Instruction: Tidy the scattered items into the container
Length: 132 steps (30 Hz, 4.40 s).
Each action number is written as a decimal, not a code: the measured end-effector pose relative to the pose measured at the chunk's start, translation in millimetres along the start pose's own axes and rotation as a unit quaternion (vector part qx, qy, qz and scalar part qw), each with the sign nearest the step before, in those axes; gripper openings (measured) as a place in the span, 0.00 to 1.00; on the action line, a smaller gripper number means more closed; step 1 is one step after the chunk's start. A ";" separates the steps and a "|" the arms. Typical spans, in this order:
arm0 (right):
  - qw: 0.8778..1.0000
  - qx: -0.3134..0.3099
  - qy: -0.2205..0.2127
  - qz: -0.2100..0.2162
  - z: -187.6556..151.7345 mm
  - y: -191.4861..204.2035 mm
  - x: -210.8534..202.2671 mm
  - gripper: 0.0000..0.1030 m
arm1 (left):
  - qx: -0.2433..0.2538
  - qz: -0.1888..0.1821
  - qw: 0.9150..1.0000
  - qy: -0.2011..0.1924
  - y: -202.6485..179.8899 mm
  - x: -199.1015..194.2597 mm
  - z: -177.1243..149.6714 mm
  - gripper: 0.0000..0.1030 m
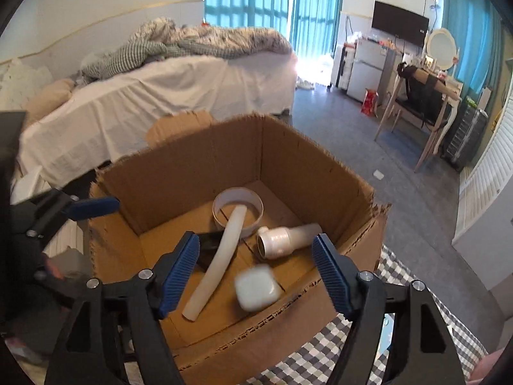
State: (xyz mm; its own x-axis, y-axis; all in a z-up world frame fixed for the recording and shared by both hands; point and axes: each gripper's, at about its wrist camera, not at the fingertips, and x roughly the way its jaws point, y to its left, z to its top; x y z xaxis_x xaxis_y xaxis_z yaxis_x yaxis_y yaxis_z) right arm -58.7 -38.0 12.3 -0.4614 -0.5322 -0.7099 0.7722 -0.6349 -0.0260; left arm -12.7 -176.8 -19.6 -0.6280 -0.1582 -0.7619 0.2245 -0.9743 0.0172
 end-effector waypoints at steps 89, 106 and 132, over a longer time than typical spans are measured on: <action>0.952 0.256 0.014 -0.168 -234.9 -216.3 -169.2 0.74 | 0.184 -0.146 0.967 0.100 -199.7 38.3 -96.3 0.56; 0.986 0.120 -0.056 -0.099 -121.6 -122.6 -173.9 0.74 | 0.151 -0.134 0.977 -0.063 -153.1 -77.4 -3.2 0.56; 0.999 -0.003 0.053 0.011 -23.3 2.7 23.2 0.75 | -0.015 0.016 0.999 0.044 29.3 38.2 2.2 0.69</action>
State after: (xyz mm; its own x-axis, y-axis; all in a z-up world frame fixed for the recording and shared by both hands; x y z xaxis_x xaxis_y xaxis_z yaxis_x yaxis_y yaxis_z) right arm -57.2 -39.0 -20.6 -0.3962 -0.4829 -0.7809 0.7836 -0.6211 -0.0134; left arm -31.7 -211.7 -46.9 -0.5533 -0.1735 -0.8147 0.2660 -0.9637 0.0246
